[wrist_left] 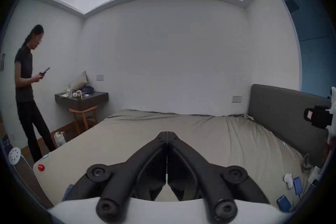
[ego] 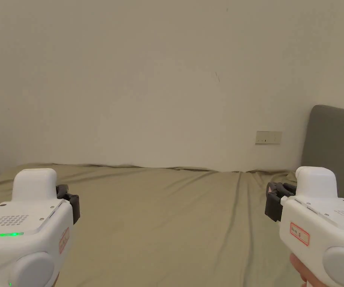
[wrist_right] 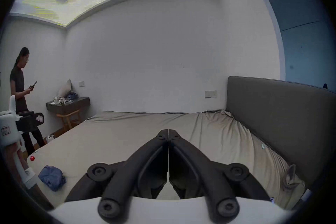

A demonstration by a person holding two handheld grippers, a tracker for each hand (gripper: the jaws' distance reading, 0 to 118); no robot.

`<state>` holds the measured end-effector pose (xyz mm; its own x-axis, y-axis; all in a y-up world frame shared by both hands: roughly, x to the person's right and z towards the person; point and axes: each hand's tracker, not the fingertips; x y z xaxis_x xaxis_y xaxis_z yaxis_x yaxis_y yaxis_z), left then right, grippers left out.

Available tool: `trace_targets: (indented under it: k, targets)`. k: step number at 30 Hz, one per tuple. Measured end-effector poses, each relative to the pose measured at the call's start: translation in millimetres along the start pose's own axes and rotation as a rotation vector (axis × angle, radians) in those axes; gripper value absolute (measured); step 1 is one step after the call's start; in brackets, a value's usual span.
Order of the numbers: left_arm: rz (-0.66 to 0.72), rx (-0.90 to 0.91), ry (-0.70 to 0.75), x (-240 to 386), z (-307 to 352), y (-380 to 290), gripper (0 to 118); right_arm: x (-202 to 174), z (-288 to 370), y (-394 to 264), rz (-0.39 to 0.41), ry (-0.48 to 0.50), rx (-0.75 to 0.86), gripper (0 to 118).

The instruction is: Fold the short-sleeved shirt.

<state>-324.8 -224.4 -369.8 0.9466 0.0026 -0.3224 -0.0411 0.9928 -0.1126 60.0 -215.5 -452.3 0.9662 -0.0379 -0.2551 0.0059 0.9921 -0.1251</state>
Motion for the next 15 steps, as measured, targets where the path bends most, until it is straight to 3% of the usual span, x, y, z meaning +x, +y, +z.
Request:
trace_targets:
  k: [11,12,13,14,15]
  targets:
    - [-0.020,0.029,-0.025,23,3,14,0,-10,0,2,0.025,-0.042,0.010,3]
    - [-0.036,0.045,-0.052,25,0,15,20,-11,0,2,0.040,-0.033,0.019,13]
    - [-0.041,0.046,-0.041,30,5,16,102,-13,0,1,0.067,-0.046,0.038,73]
    - [-0.051,0.007,-0.021,33,-3,18,118,-16,-5,1,0.092,-0.089,0.036,118]
    - [-0.055,0.061,-0.117,36,-10,13,118,-17,-4,-5,0.101,-0.111,0.034,116]
